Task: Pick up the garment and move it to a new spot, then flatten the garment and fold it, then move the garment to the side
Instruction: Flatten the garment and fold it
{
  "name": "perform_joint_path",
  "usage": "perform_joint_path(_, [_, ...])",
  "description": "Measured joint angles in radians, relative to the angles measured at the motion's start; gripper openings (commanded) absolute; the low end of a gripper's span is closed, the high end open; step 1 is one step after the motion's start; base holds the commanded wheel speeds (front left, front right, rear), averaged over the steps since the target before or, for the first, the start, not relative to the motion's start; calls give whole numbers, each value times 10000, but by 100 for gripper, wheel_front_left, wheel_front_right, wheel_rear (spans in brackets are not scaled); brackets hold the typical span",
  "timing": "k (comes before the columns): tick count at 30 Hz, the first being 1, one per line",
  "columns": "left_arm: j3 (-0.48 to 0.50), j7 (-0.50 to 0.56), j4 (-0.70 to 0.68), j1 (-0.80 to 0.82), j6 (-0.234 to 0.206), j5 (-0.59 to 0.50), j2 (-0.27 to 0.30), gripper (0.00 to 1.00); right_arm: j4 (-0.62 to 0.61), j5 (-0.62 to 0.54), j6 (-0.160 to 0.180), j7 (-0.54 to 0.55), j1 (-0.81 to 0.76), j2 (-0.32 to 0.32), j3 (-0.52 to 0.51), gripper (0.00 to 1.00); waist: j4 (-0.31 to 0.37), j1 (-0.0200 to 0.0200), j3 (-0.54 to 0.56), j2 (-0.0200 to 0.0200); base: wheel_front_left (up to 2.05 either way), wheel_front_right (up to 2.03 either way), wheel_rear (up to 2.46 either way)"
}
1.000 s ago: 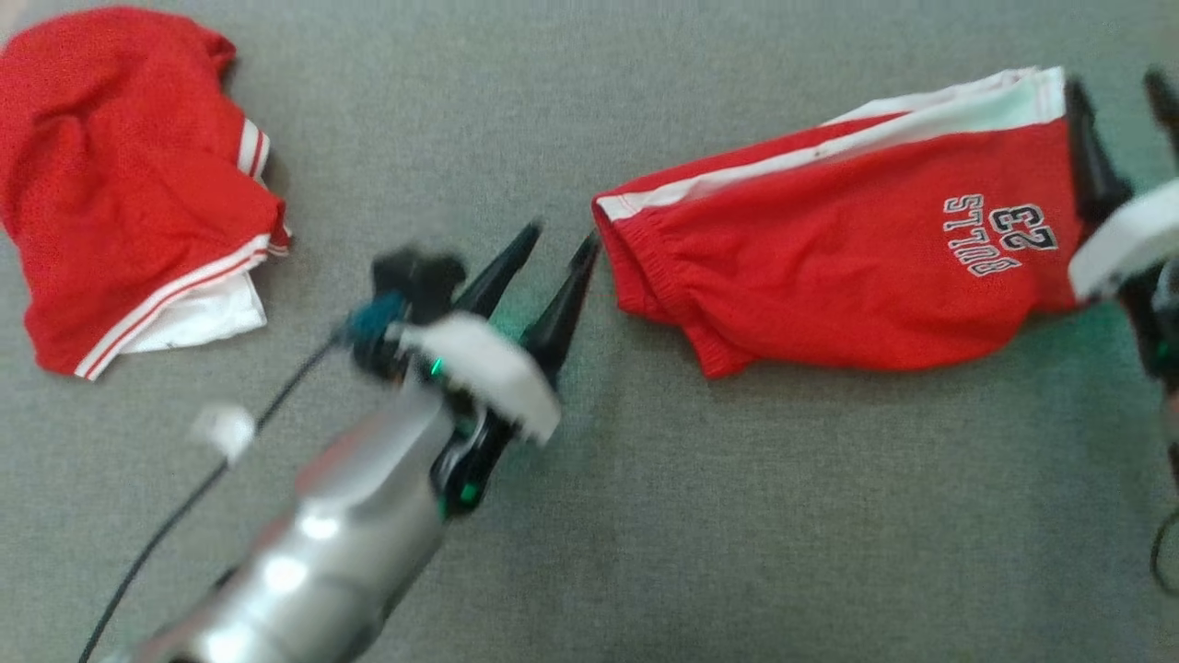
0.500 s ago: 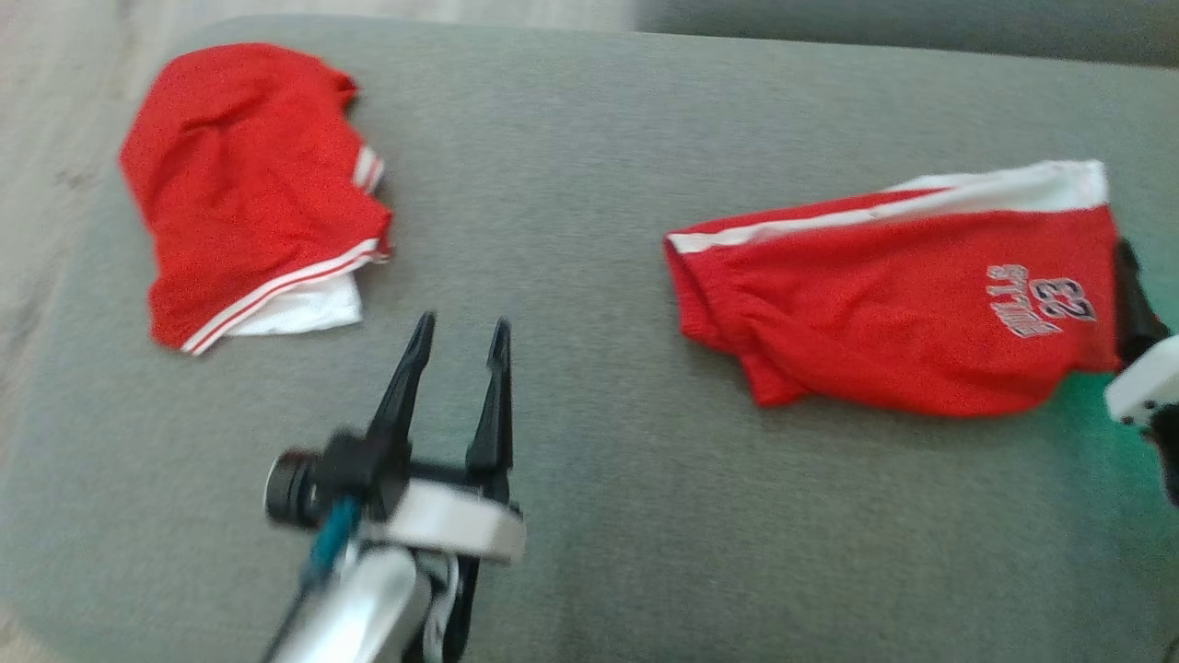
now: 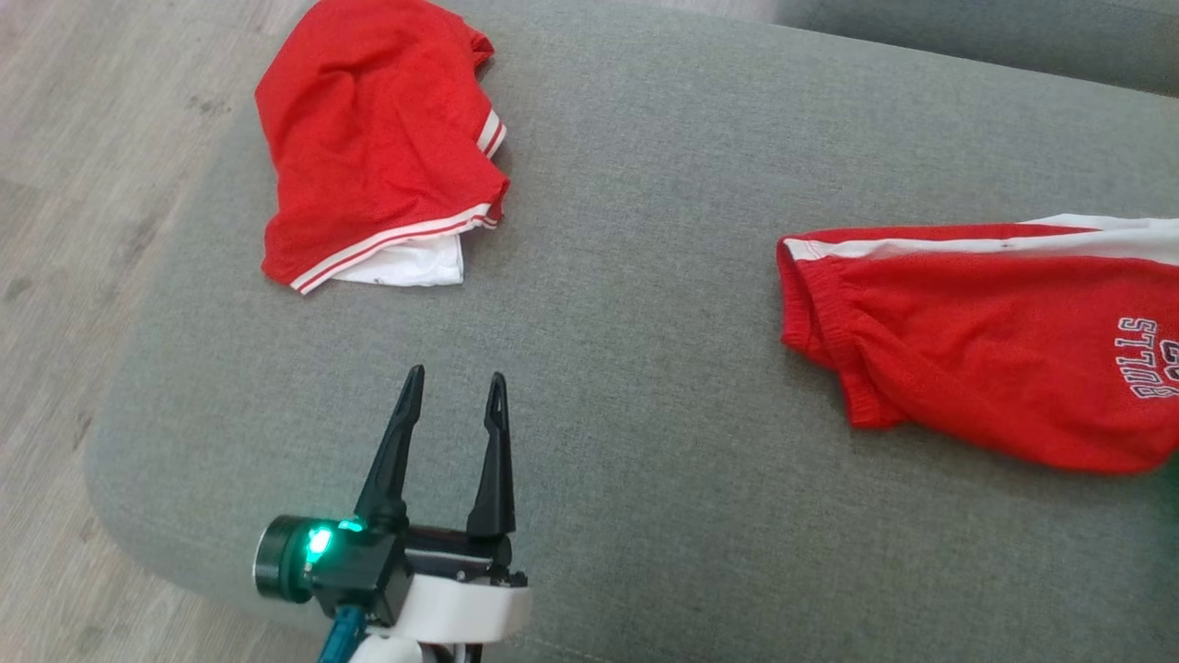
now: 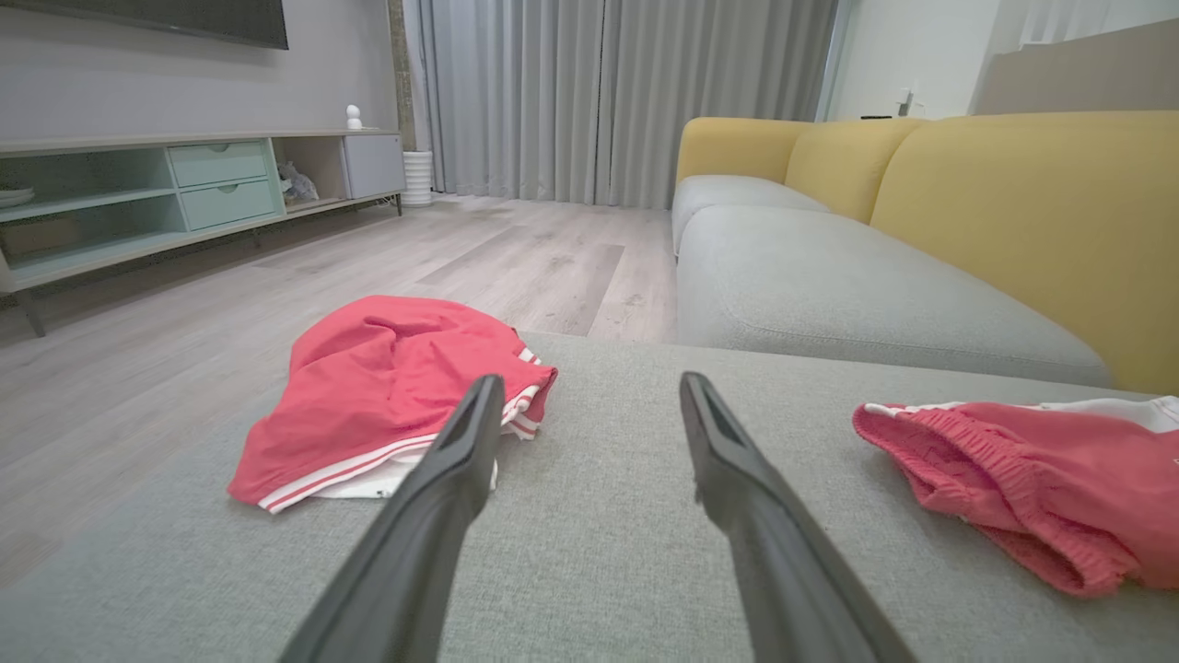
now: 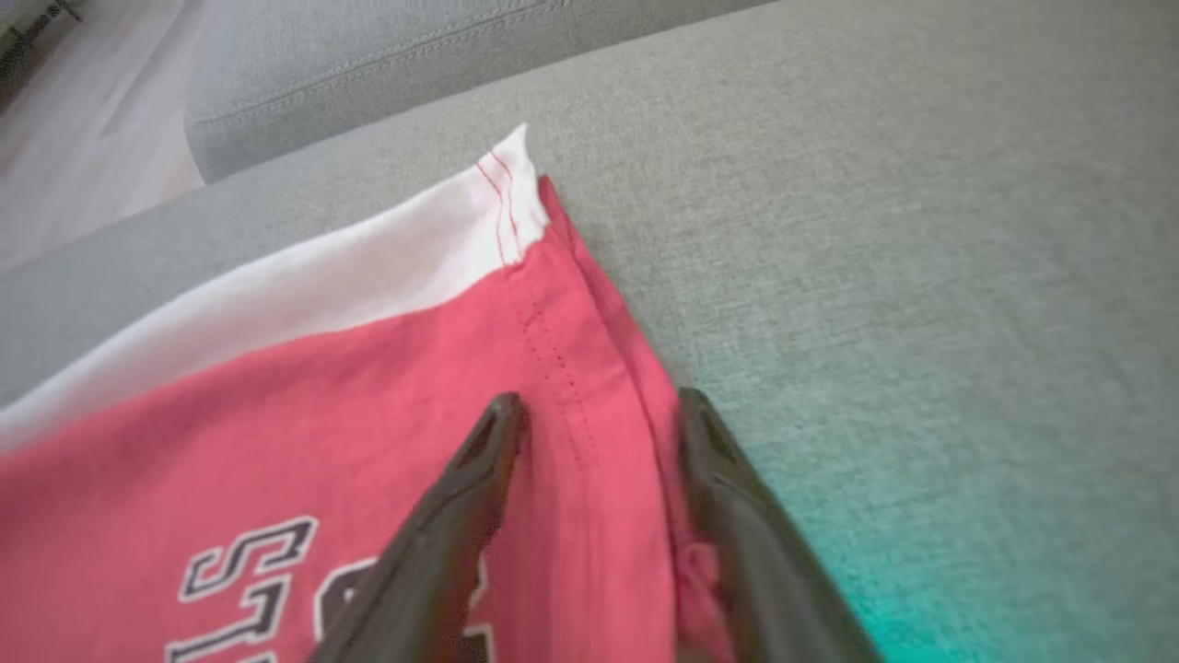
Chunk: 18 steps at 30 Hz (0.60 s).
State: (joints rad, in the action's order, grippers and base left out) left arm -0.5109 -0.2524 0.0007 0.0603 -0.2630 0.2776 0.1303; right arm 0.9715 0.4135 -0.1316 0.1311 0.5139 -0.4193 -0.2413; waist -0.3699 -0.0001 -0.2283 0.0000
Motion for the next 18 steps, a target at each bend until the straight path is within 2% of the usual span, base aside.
perform_joint_path(4, [357,0,-33,-75,226,-303,-144,100,-35,165,0,-136,146,63,378,0,282,1,2,0,0,0,0])
perform_joint_path(8, [640,0,-44,-70,514,-506,-232,100,-48,161,0,-433,140,33,568,0,859,1,7,0,0,0,0])
perform_joint_path(14, [932,-10,-40,-8,888,-696,-441,100,-238,10,0,-665,101,-694,924,0,1936,1,-31,0,0,0,0])
perform_joint_path(18, [945,-44,8,106,1066,-780,-514,100,-564,-100,0,-890,105,-865,1091,0,2438,1,-89,0,0,0,0])
